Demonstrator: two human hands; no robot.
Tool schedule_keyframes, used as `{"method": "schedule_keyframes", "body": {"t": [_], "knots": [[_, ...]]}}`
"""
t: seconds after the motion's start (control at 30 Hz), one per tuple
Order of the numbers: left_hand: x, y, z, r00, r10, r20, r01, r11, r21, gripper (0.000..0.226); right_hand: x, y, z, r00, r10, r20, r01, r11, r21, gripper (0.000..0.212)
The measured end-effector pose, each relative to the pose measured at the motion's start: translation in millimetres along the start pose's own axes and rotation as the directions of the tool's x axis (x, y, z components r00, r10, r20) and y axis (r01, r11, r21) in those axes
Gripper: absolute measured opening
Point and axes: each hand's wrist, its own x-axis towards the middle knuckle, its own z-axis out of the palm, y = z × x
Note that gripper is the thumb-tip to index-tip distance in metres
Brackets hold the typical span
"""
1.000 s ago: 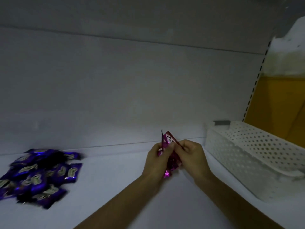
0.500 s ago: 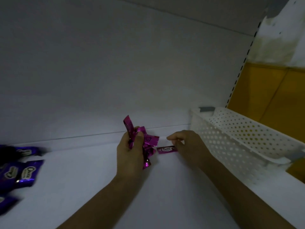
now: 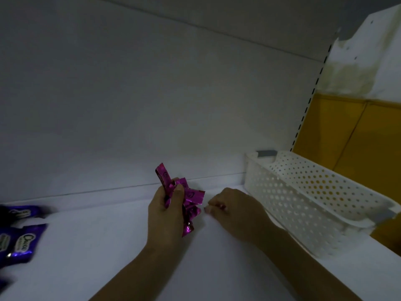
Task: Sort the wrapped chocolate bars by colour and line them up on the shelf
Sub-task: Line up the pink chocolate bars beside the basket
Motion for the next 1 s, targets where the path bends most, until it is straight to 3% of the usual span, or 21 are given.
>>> {"method": "schedule_keyframes", "body": {"t": [0.13,0.3,0.53,0.6,0.67,0.73,0.77,0.87,1.0], "knots": [[0,0,0,1.0,-0.009,0.004,0.009,1.0,0.005,0.016,0,6,4,0.999,-0.008,0.05,0.001,0.991,0.131,0.042],[1,6,2,0.996,-0.08,0.047,0.082,0.996,-0.043,0.015,3,7,17,0.987,-0.003,0.161,-0.014,0.995,0.101,0.047],[-5,12,1,0.98,-0.109,0.165,0.119,0.992,-0.053,0.016,3,10,17,0.993,-0.075,0.096,0.072,0.997,0.036,0.046],[-4,12,0,0.975,-0.113,0.19,0.123,0.992,-0.041,0.017,3,7,14,0.997,-0.028,0.073,0.02,0.993,0.118,0.046],[-3,12,-1,0.962,-0.141,0.235,0.15,0.989,-0.021,0.018,5,-1,3,0.995,0.094,-0.016,-0.076,0.882,0.466,0.041],[-2,13,-3,0.928,-0.182,0.324,0.186,0.982,0.018,0.019,6,-10,-13,0.987,0.154,-0.05,-0.055,0.609,0.792,0.034],[-2,14,-4,0.905,-0.196,0.378,0.189,0.98,0.055,0.019,5,-13,-18,0.992,0.12,-0.044,-0.023,0.508,0.861,0.034],[-2,15,-6,0.857,-0.208,0.472,0.155,0.977,0.149,0.019,0,-16,-22,0.999,0.001,-0.05,0.044,0.445,0.894,0.025],[-3,16,-7,0.843,-0.21,0.495,0.144,0.975,0.169,0.019,2,-9,-27,0.985,0.16,-0.061,0.006,0.322,0.947,0.022]]}}
